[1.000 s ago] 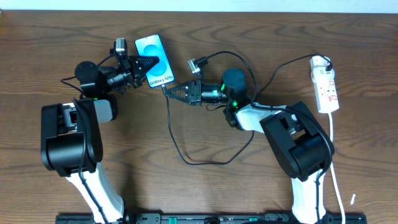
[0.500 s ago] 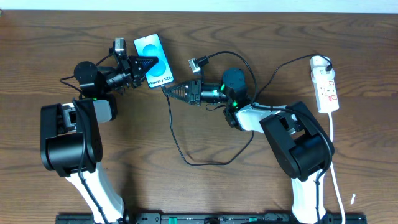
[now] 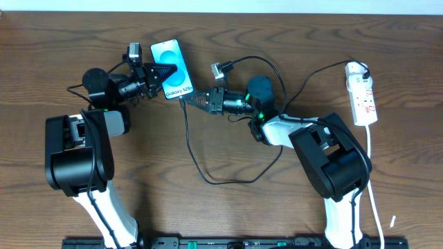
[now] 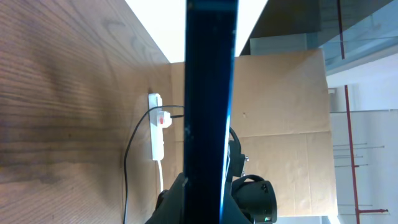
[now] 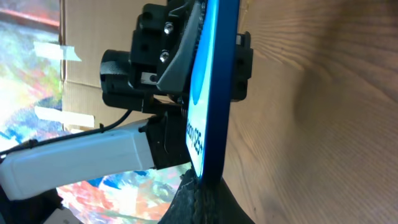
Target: Plug charger to phone and switch on socket
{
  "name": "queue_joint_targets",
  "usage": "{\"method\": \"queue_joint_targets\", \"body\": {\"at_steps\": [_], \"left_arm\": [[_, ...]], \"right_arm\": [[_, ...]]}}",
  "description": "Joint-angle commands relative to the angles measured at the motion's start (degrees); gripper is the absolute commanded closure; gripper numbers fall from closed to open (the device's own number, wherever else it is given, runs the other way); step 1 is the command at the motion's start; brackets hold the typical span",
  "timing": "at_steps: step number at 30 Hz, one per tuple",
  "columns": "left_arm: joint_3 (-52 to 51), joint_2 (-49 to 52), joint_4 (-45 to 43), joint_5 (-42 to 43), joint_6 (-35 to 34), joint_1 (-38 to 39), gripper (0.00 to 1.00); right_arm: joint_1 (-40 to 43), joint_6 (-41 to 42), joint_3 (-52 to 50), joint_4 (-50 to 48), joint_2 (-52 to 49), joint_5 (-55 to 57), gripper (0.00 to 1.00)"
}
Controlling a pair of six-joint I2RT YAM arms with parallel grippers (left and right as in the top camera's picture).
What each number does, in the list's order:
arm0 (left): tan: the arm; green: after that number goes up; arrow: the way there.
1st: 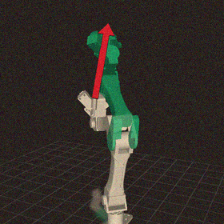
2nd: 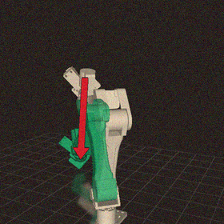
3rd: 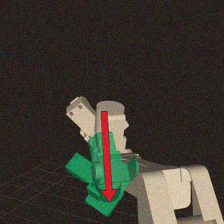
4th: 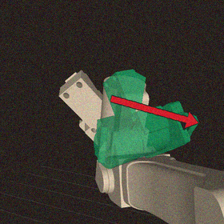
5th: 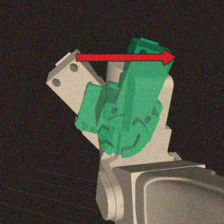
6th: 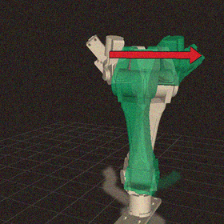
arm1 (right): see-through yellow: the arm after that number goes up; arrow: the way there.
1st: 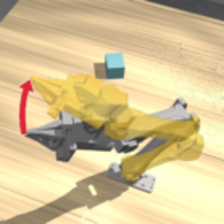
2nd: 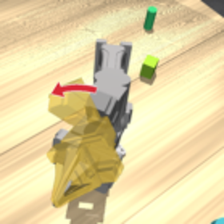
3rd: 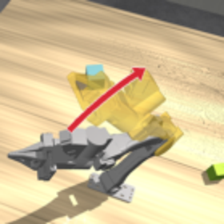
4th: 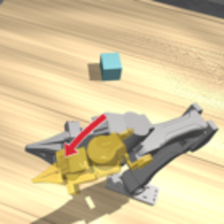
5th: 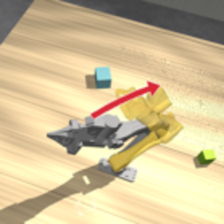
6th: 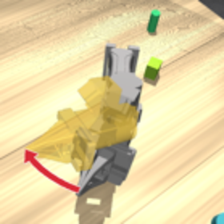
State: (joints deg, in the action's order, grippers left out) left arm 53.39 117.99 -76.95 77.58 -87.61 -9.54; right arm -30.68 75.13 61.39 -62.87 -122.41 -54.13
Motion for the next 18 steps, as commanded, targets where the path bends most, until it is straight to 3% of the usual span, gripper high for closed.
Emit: {"method": "queue_joint_targets", "body": {"at_steps": [1,4,7,8,10,12,14,18], "left_arm": [[0.83,-0.72,-0.74,2.54,-0.98,0.85,0.93],[0.83,-0.72,-0.74,1.55,-0.96,0.59,0.93],[0.83,-0.72,-0.74,0.72,-0.96,0.15,0.93],[0.83,-0.72,-0.74,0.46,-0.92,-0.17,0.93],[0.83,-0.72,-0.74,0.33,-0.9,-0.48,0.93],[0.83,-0.72,-0.74,0.31,-0.72,-0.52,0.93],[0.83,-0.72,-0.74,0.13,-0.72,-0.52,0.93],[0.83,-0.72,-0.74,-0.09,-0.76,-0.52,0.93]], "right_arm": [[-0.13,-4.11,0.42,-1.42,-0.22,2.16,0.99],[0.87,-4.07,0.44,-3.17,-0.22,-1.09,0.99],[2.64,-2.91,0.42,-6.43,-0.22,-4.57,0.78],[3.32,-2.16,0.42,-8.09,-0.22,-6.01,0.62],[3.89,-0.83,0.44,-9.79,-0.22,-8.0,0.43],[4.13,-0.13,0.42,-9.84,-0.22,-9.14,0.37],[4.13,-0.13,0.42,-9.73,-0.22,-10.34,0.23],[4.11,-1.86,0.42,-5.38,-0.22,-10.95,0.22]]}}
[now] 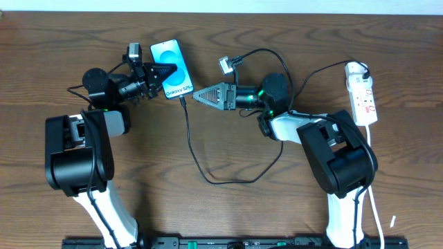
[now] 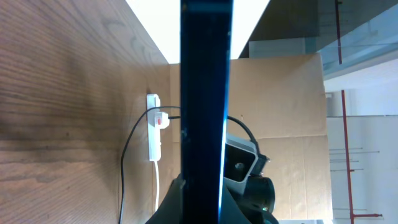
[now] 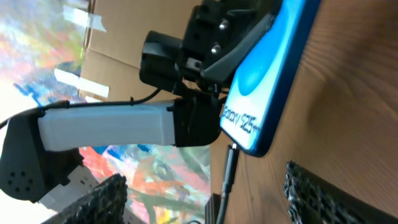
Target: Plug charger to phone and switch on socket
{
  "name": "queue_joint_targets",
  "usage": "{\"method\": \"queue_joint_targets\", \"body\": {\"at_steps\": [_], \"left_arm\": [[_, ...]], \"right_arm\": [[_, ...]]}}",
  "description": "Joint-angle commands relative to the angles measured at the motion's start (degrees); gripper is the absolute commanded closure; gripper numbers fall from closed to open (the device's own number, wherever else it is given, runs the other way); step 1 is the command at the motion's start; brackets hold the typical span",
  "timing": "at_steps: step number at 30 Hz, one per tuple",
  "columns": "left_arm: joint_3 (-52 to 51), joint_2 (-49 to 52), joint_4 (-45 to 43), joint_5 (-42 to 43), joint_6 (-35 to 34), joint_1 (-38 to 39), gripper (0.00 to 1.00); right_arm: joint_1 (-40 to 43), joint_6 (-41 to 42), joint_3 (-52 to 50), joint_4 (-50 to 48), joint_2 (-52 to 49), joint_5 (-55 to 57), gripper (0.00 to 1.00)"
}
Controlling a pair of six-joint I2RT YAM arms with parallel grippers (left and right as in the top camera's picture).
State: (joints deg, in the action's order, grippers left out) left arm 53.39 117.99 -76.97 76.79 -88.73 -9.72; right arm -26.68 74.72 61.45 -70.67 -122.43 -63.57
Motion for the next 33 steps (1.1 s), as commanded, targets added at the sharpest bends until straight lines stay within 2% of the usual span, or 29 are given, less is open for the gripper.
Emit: {"method": "queue_joint_targets", "body": {"at_steps": [1,5,7,8,17,24,27,33], "left_arm": [[0.83,-0.72,-0.72,0.7,0.35,-0.35,0.93],[0.83,-0.72,-0.72,0.61,0.33,-0.33,0.93],[0.83,-0.72,-0.72,0.57,0.33,-0.33,0.93],[0.83,-0.72,-0.72,0.59,0.33,-0.33,0.93],[0.83,-0.72,-0.7,0.68,0.37,-0.17,0.93],[0.83,-0.72,-0.7,0.74,0.35,-0.17,0.93],[0.83,-0.72,-0.7,0.76,0.35,0.11,0.93],[0.83,-0.72,-0.72,0.72,0.37,1.07,0.93]], "right_arm": [[0.04,-2.8,0.35,4.61,-0.2,-1.27,0.24],[-1.99,-6.62,0.35,12.26,-0.2,0.7,0.53],[-2.91,-6.71,0.35,12.81,-0.2,1.57,0.62],[-3.45,-6.73,0.35,12.55,-0.2,2.12,0.7],[-3.78,-6.62,0.35,11.26,-0.2,1.95,0.71],[-4.17,-6.58,0.37,10.84,-0.2,2.82,0.85],[-4.22,-5.6,0.37,9.68,-0.2,2.8,0.88],[-4.92,-5.51,0.37,9.6,-0.2,2.8,0.88]]}}
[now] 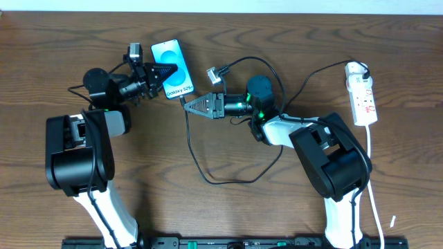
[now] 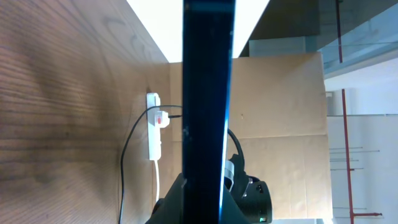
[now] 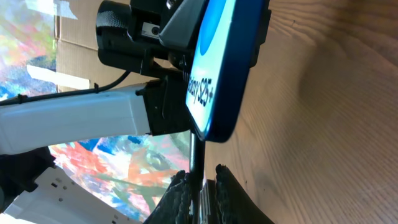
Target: Plug charger to phone and switch on socket
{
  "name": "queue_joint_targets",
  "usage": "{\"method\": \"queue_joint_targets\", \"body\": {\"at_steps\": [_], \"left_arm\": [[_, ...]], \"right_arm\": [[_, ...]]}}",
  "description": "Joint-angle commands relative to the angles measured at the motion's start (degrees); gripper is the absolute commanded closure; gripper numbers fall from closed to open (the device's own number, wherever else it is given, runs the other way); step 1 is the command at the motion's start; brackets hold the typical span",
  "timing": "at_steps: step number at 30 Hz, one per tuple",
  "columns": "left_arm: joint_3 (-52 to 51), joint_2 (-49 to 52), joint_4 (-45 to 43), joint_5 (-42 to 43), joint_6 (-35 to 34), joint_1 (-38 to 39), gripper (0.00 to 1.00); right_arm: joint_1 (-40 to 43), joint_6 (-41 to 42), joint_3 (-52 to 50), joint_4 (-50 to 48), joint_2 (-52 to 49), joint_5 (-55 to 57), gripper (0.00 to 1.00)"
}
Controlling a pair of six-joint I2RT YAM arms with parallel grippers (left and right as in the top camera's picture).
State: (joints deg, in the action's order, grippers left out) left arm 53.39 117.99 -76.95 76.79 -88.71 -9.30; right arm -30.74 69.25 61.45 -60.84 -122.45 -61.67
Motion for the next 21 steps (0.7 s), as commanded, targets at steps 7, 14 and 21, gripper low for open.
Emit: {"method": "queue_joint_targets", "body": {"at_steps": [7,14,21], "left_arm": [[0.83,-0.72,-0.74,0.79,0.35,0.66,0.93],[0.83,-0.72,-0.74,2.75,0.35,0.66,0.93],[0.83,-0.72,-0.74,5.88,1.46,1.05,0.93]], "right_arm": [[-0.85,-0.04,0.37,-0.22,-0.17,1.11,0.99],[-0.85,-0.02,0.37,-0.22,-0.17,1.6,0.99],[-0.76,0.57,0.37,-0.24,-0.17,2.89,0.99]]}}
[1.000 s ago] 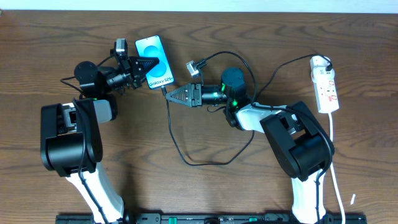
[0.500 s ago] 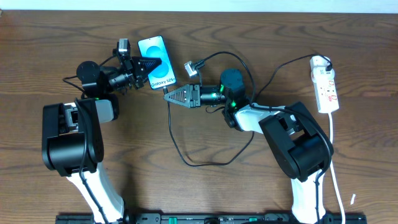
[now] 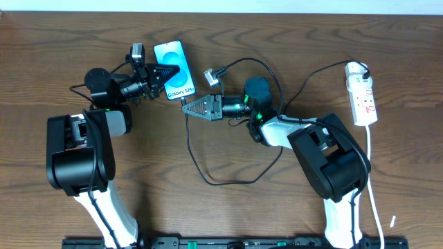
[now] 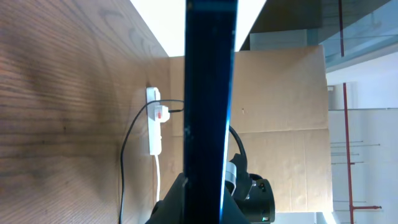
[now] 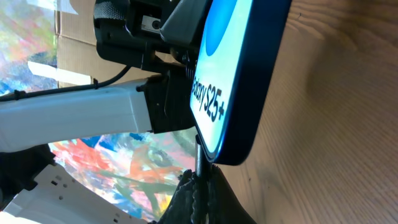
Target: Plug charger to phone and switch on socket
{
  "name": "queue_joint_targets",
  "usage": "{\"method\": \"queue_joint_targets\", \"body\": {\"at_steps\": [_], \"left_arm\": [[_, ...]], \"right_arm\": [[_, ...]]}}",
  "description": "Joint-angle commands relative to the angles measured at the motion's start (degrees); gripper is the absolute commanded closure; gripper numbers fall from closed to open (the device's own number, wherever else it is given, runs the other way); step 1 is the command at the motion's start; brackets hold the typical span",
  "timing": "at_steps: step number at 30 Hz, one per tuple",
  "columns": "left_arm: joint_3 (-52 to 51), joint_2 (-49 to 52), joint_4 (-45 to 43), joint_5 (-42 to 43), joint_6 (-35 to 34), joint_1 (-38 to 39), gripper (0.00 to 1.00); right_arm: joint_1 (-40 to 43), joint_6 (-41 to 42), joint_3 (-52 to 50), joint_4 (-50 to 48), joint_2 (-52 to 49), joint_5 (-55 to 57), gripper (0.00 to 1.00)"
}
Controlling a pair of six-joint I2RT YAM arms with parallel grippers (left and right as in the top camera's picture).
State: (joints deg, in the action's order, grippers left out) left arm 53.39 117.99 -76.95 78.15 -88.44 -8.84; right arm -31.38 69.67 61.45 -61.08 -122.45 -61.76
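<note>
The phone (image 3: 174, 69), screen lit blue, is held on edge above the table with my left gripper (image 3: 156, 75) shut on it. The left wrist view shows the phone (image 4: 208, 93) edge-on between the fingers of the left gripper (image 4: 202, 202). My right gripper (image 3: 187, 106) is shut on the black charger plug (image 5: 199, 155) right at the lower end of the phone (image 5: 239, 74). Whether the plug is fully seated is hidden. The white socket strip (image 3: 363, 93) lies at the far right; its red switch (image 4: 160, 114) shows in the left wrist view.
The black charger cable (image 3: 228, 181) loops over the middle of the table. A silver connector (image 3: 211, 75) lies beside the right arm. A cardboard wall (image 4: 280, 112) stands behind the table. The strip's white lead (image 3: 374, 173) runs down the right edge.
My right gripper, still shut on the charger plug, has come closer to the phone's lower end, where the plug now meets the edge. The phone has shifted slightly to the right.
First my right gripper was shut at the phone's lower edge while the left held the phone. Then it stood open, drawn back to the right, with the cable at the phone. Then it was shut on the cable below the phone, and now at the edge.
</note>
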Motion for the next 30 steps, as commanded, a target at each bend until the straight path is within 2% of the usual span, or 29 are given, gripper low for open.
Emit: {"method": "queue_joint_targets", "body": {"at_steps": [1,11,30], "left_arm": [[0.83,-0.72,-0.76,4.83,1.25,0.7,0.93],[0.83,-0.72,-0.74,6.8,5.07,1.81,0.93],[0.83,-0.72,-0.74,9.33,4.55,1.81,0.92]], "right_arm": [[-0.11,0.17,0.37,0.0,-0.17,3.02,0.99],[0.5,2.97,0.37,0.0,-0.17,3.8,0.99],[2.1,1.79,0.37,0.31,-0.17,2.71,0.99]]}}
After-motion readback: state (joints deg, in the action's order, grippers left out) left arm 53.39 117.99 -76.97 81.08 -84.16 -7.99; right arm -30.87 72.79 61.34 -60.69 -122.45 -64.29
